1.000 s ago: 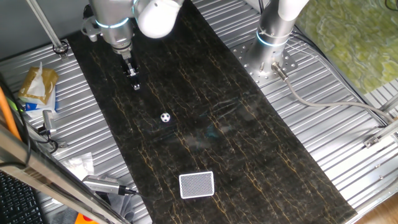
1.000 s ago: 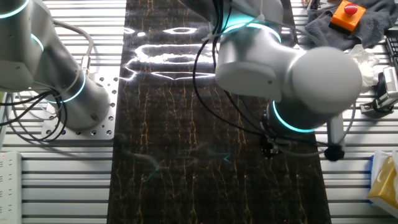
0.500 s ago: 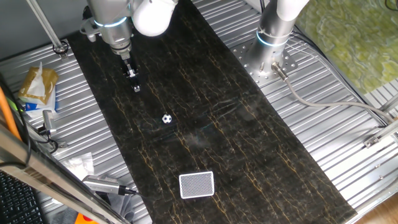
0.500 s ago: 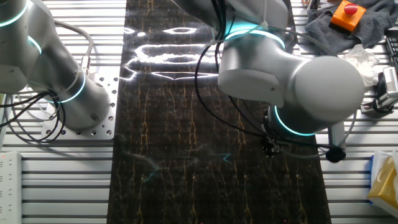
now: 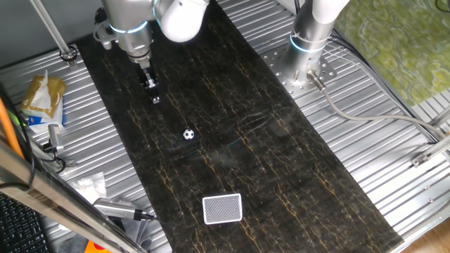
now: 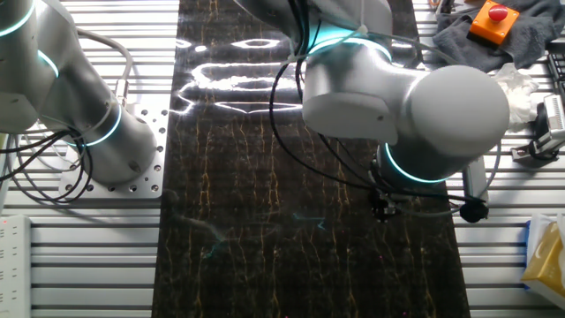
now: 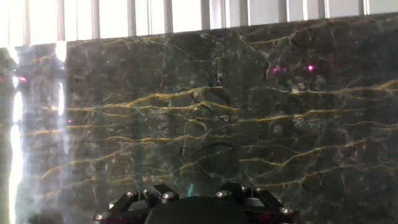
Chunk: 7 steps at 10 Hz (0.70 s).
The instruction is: Push the soccer ball into the goal
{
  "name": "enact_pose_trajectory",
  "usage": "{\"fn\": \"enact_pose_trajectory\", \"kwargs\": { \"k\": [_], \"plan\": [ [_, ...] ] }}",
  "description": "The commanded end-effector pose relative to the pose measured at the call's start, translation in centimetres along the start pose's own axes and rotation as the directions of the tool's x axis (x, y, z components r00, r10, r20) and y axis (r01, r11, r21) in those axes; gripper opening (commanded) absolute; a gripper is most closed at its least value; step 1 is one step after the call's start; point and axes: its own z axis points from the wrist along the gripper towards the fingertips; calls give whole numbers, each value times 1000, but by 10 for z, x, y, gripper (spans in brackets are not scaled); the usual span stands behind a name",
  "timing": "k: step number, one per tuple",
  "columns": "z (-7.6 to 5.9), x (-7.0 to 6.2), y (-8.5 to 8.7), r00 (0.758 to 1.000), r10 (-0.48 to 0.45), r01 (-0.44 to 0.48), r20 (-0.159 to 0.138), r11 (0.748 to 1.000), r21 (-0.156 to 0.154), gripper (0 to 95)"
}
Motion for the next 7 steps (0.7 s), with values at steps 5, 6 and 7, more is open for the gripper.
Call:
{"fn": "enact_pose_trajectory", "kwargs": {
  "k": [5,6,7],
  "plan": [
    [-1,1,-1,986,-164,164,-14,985,48,380],
    [-1,1,-1,983,-181,181,-18,982,48,380],
    [-1,1,-1,981,-193,194,-25,980,49,380]
  ]
}}
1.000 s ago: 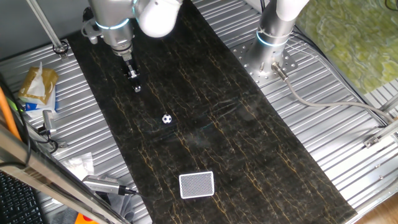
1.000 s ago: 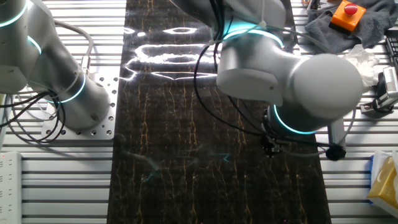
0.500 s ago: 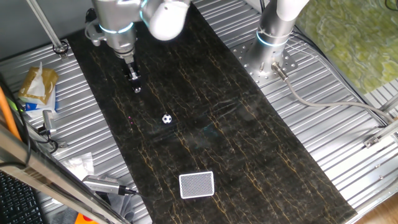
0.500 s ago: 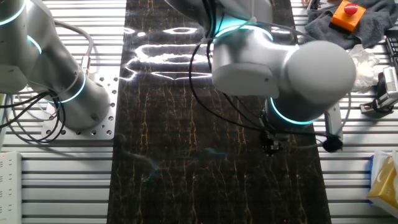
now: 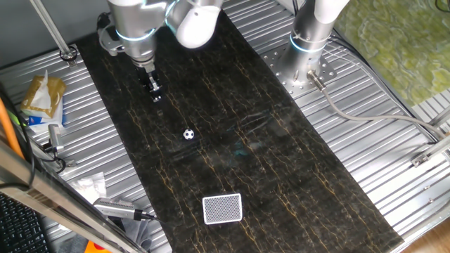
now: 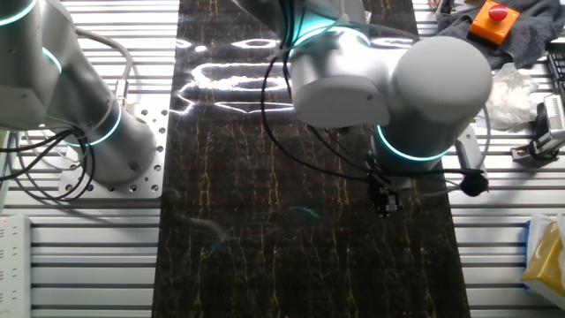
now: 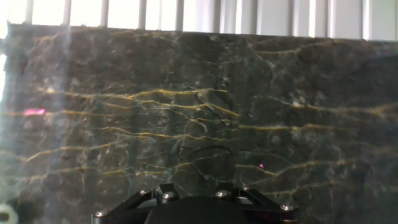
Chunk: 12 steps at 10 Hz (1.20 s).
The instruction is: Push the soccer ball into the goal
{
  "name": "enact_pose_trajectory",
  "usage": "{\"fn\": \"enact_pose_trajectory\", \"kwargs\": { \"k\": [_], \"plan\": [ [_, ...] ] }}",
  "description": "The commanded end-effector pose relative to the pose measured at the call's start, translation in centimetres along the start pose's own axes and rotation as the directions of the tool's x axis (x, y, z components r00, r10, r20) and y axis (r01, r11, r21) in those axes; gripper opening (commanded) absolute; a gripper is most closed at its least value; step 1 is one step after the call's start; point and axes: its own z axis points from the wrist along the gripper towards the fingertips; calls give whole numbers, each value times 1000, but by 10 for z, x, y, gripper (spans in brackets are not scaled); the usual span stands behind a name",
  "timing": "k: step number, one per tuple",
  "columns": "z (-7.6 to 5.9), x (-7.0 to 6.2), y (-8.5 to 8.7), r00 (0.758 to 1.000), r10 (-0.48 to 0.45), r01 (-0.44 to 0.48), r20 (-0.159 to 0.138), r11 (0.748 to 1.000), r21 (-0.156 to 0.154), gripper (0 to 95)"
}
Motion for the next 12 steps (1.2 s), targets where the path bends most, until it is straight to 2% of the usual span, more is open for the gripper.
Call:
{"fn": "enact_pose_trajectory", "kwargs": {
  "k": [1,6,12],
  "plan": [
    [0,-1,0,998,-63,63,-18,998,-8,380],
    [0,-1,0,989,-149,148,-28,989,-17,380],
    [0,-1,0,985,-170,169,-35,985,-12,380]
  ]
}}
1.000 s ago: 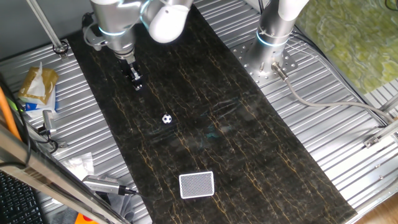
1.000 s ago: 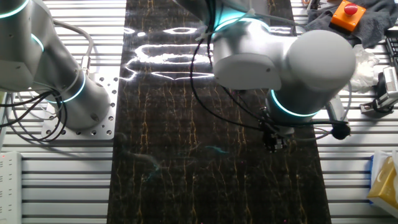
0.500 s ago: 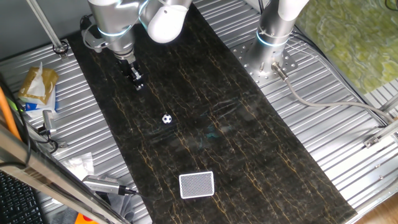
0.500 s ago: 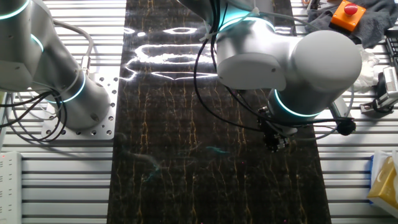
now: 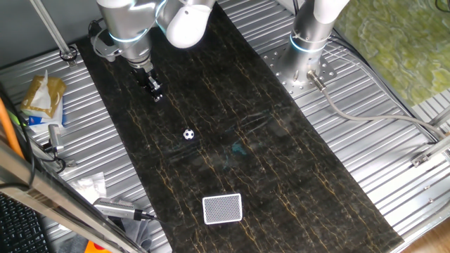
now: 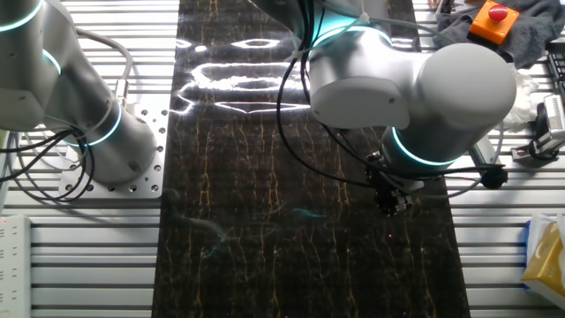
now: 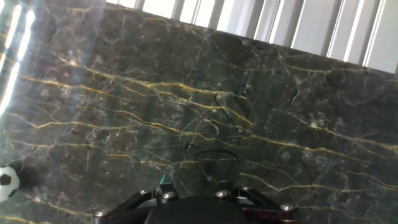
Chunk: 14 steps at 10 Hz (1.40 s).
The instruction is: Push the soccer ball into the goal
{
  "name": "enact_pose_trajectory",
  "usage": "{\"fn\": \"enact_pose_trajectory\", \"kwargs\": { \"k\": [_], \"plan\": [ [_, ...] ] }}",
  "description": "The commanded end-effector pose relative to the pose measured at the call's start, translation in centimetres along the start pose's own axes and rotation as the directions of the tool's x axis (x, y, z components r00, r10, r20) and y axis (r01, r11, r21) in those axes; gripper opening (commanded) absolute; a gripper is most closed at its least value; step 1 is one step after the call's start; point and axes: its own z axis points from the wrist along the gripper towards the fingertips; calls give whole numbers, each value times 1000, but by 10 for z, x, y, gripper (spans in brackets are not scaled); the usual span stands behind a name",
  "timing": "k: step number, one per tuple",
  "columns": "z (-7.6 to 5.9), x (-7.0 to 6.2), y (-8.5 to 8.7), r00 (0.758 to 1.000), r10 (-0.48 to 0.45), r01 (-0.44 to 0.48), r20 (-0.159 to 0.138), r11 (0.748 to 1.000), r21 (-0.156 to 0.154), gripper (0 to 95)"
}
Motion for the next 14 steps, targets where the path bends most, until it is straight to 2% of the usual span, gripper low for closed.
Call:
{"fn": "enact_pose_trajectory", "kwargs": {
  "k": [1,3,4,5,14],
  "plan": [
    [0,0,0,1000,5,-5,-4,1000,6,380],
    [-1,1,-2,1000,3,-3,-7,1000,12,380],
    [-3,2,-2,1000,1,-1,-8,1000,12,190],
    [-3,2,-2,1000,2,-2,-8,1000,12,380],
    [-3,2,-2,1000,2,-2,-8,1000,12,380]
  ]
}}
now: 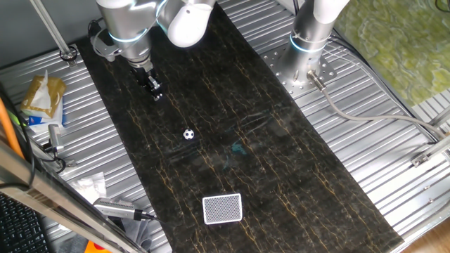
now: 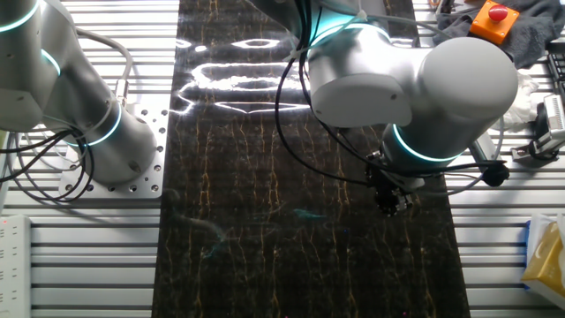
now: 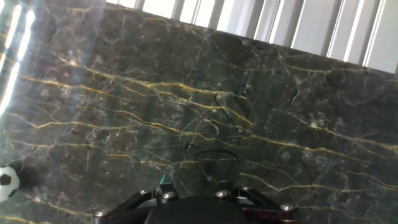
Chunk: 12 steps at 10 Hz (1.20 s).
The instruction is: Push the soccer ball into the goal
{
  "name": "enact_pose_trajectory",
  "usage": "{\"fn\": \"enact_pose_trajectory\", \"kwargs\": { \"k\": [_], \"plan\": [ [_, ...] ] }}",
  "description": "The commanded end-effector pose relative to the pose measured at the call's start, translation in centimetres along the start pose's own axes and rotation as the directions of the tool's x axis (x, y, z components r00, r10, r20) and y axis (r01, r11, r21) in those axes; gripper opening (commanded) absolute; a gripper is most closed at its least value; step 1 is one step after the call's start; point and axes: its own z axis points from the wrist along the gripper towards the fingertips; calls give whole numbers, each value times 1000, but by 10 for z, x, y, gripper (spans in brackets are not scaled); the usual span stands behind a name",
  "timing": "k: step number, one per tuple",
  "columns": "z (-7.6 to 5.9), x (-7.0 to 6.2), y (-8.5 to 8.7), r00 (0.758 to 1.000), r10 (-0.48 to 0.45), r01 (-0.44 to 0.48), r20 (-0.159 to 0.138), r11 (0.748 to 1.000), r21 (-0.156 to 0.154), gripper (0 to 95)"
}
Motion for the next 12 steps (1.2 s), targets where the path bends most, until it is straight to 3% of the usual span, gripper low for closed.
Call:
{"fn": "enact_pose_trajectory", "kwargs": {
  "k": [1,10,11,12],
  "plan": [
    [0,0,0,1000,0,0,0,1000,0,380],
    [0,0,0,1000,0,0,0,1000,0,380],
    [-3,-5,92,990,137,-138,-11,988,-67,380],
    [-2,-6,105,986,164,-164,-12,985,-58,380]
  ]
}}
